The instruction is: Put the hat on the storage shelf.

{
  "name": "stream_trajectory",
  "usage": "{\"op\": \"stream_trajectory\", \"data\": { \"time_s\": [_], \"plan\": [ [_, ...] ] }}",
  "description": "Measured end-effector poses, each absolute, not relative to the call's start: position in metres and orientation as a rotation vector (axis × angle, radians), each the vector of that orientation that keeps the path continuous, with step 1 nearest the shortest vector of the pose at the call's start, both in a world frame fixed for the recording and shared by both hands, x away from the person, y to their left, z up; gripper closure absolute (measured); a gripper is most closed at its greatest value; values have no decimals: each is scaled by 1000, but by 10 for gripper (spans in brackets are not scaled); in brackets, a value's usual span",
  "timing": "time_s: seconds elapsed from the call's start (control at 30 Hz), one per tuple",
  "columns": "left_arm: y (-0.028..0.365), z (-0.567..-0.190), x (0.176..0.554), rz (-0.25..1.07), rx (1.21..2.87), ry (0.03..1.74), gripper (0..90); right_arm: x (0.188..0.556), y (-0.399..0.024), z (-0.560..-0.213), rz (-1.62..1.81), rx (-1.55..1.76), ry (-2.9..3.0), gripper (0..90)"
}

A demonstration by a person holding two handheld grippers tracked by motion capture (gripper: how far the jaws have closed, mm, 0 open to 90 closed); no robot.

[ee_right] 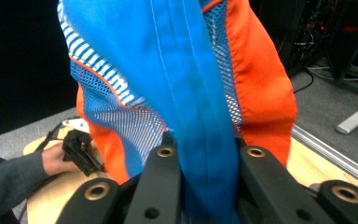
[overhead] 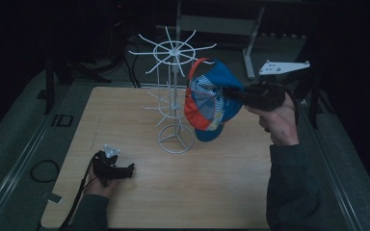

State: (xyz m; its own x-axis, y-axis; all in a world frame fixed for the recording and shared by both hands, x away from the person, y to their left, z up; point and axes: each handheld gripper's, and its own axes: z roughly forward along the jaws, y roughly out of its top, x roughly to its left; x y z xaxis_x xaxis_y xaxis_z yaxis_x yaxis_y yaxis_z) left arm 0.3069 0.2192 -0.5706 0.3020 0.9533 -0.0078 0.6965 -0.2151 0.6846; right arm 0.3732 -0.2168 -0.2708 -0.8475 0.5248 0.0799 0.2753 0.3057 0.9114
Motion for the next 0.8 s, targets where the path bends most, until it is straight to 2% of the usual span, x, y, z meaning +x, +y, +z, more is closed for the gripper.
{"op": "stream_trajectory", "data": {
  "time_s": [0.1,0.17,0.2,0.23,0.27,0.47,0.8],
  "plan": [
    [219,-570,307,569,1992,1461,2,374,-214,-273,1543,733,2348,774],
    [219,-570,307,568,1993,1461,2,374,-213,-273,1543,731,2356,690],
    [219,-570,307,566,1992,1462,2,372,-213,-273,1532,717,2352,603],
    [219,-570,307,566,1992,1462,2,371,-213,-273,1524,711,2349,570],
    [219,-570,307,567,1991,1463,2,371,-213,-273,1524,711,2349,570],
    [219,-571,307,568,1989,1463,2,362,-212,-272,1498,635,2350,394],
    [219,-571,307,568,1989,1463,2,366,-218,-280,1494,676,2354,369]
  ]
}}
